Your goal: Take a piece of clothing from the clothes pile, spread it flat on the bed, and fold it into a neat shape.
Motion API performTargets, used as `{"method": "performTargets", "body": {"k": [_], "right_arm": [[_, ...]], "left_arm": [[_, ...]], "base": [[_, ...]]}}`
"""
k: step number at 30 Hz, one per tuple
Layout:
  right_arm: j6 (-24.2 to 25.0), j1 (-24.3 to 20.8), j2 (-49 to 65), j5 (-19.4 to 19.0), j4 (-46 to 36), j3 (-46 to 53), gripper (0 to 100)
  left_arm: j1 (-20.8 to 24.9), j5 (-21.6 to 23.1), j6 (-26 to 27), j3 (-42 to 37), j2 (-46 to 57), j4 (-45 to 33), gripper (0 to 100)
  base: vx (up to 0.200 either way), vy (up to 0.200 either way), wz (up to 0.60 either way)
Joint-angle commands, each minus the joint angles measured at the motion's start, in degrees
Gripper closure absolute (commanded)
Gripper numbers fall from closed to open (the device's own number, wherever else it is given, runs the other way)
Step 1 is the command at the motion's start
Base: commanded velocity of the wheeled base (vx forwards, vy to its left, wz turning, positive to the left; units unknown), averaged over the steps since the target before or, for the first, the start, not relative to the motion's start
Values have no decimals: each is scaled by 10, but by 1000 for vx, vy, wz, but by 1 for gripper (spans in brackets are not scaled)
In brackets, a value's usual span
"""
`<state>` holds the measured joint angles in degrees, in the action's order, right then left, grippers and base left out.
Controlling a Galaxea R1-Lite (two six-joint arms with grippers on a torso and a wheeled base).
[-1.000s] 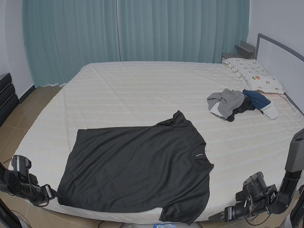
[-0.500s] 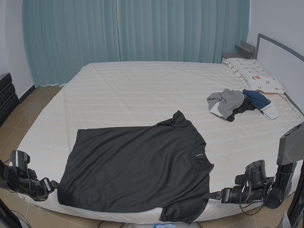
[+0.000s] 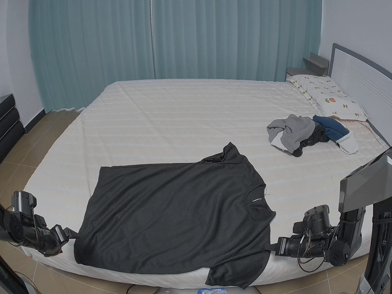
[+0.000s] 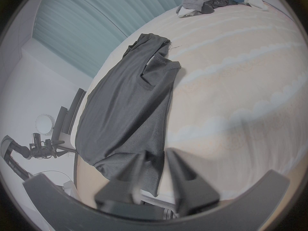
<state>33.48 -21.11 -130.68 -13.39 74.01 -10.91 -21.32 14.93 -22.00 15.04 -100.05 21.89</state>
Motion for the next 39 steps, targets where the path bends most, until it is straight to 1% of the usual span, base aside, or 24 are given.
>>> {"method": "performTargets", "body": {"k": [1, 10, 14, 20, 23, 24, 27, 28, 30, 31, 32, 33, 35, 37, 38, 39], "right_arm": [[-3, 7, 6, 0, 4, 33, 100], [-7, 11, 39, -1, 6, 85, 100], [-30, 12, 37, -1, 7, 109, 100], [-27, 11, 34, 0, -2, 109, 100], [-30, 0, 33, 0, -15, 109, 100], [-30, -2, 34, 0, -17, 109, 0], [-27, -9, 37, 4, -11, 109, 0], [-27, -6, 41, 8, -11, 109, 0], [-27, -6, 41, 8, -11, 109, 0], [-24, 9, 61, 12, 0, 109, 0], [-24, 9, 61, 12, 0, 109, 0], [-24, 28, 79, 11, 3, 107, 0], [-22, 47, 97, 9, 3, 103, 0], [-22, 54, 103, 6, 3, 102, 0], [-21, 77, 120, 1, 3, 102, 0], [-20, 82, 124, 0, 3, 102, 0]], "left_arm": [[-1, 0, 0, 0, 0, -1, 0], [0, 0, 0, -4, 4, -2, 0], [1, 1, 0, -6, 10, -2, 0], [2, 1, 0, -7, 18, -3, 0], [2, 1, 0, -7, 18, -3, 0], [2, 1, 0, -7, 18, -2, 0], [1, 20, -3, -5, 23, -2, 0], [1, 33, -7, -4, 29, -3, 0], [1, 33, -7, -4, 29, -3, 0], [2, 42, -15, -5, 40, -3, 0], [2, 42, -15, -5, 40, -3, 0], [2, 43, -16, -5, 43, -3, 0], [2, 43, -21, -5, 43, -3, 0], [1, 43, -24, -6, 43, -2, 0], [1, 50, -36, -5, 44, 0, 0], [1, 51, -37, -5, 45, -1, 0]], "base": [[0, 0, 0], [0, 0, 0], [0, 0, 0], [0, 0, 0], [0, 0, 0], [0, 0, 0], [0, 0, 0], [0, 0, 0], [0, 0, 0], [0, 0, 0], [0, 0, 0], [0, 0, 0], [0, 0, 0], [0, 0, 0], [0, 200, 0], [0, 200, 0]]}}
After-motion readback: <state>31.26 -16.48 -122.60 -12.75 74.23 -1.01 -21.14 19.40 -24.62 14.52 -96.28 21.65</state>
